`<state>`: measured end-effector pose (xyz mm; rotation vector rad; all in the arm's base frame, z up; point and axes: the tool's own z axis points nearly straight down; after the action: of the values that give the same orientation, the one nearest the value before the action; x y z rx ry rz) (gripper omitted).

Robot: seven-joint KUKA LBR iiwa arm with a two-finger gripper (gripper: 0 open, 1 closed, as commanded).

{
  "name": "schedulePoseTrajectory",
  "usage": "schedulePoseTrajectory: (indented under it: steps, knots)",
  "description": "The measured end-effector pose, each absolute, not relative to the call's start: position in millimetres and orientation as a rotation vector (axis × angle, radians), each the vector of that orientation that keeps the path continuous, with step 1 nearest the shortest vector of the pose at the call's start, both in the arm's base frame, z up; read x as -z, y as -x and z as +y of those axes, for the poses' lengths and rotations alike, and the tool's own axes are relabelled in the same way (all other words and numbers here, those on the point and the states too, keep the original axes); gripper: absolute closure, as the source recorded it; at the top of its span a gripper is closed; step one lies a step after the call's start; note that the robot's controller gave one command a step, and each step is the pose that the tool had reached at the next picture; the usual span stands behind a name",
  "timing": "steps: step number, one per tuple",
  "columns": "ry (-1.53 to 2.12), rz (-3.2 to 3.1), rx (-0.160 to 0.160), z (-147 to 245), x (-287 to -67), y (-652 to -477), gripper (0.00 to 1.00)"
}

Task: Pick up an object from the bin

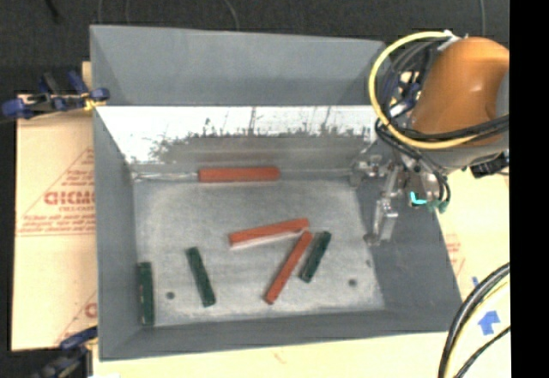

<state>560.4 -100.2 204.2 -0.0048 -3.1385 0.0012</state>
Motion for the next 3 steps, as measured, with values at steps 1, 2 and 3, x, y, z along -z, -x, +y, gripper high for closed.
schedulePoseTrajectory:
  steps: [1, 2, 3]
  knots:
    - [0.002, -3.146, -0.003, -100, -208, -562.1, 0.0]
    - [-0.092, -3.152, -0.006, -87, -178, -568.5, 0.0]
    - [-0.406, -3.118, -0.003, -44, -144, -563.3, 0.0]
